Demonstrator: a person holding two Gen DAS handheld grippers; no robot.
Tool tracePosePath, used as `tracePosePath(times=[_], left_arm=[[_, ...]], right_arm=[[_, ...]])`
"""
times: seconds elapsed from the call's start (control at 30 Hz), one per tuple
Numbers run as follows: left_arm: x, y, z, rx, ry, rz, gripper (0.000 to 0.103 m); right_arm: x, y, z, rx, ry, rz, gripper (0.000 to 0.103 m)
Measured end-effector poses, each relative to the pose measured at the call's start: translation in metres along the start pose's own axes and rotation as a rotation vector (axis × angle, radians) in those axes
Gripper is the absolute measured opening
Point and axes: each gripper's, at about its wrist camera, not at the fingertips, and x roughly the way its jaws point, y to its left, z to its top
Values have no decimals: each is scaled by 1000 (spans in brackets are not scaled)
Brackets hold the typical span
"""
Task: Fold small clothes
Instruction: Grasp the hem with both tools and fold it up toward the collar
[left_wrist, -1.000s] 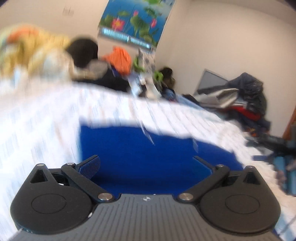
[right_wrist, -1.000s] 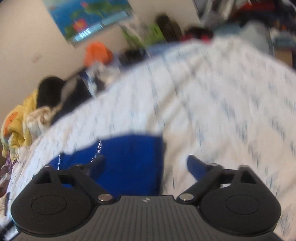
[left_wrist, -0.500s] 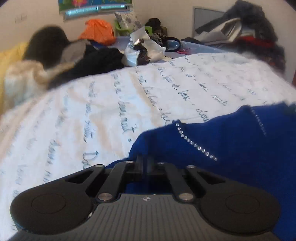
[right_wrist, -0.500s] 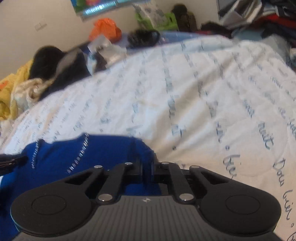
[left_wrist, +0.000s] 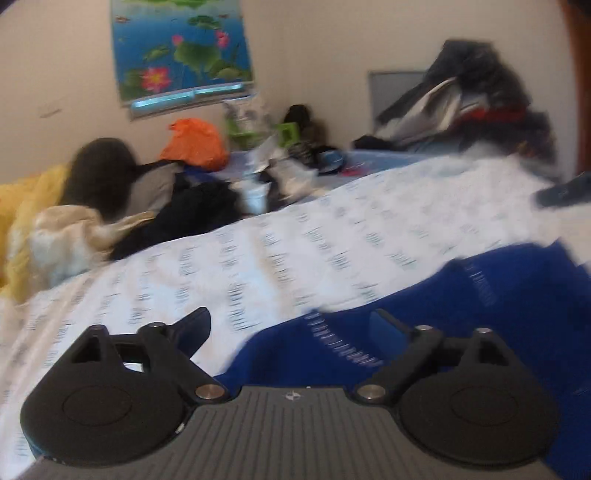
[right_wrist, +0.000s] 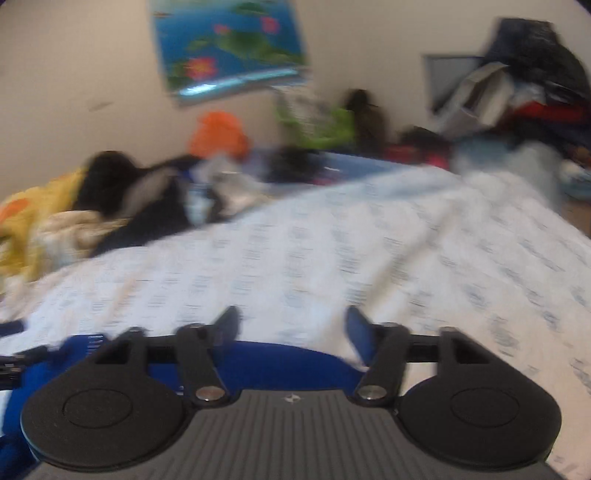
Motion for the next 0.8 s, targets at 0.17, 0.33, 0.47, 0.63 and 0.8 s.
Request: tracePosePath(times=[0.17,0.33,0.47,0.63,0.8], left_arm=[[54,-23,-15,-48,186,-58,61],[42,6,-19,-135,191,39,83],[-51,15,-28,-163,82,70,89],[-139,29,-89,-348,124,129,85],[-150,11,-119,-393,198,132,48]], right_arm=[[62,51,-31,-175,259,2,75],[85,34,-51,-198,180,-43,79],[39,14,-45,-34,188,-30,80],[-35,-35,-82,140,182,-43,81],[-42,-17,-123,3,253,-33,44]])
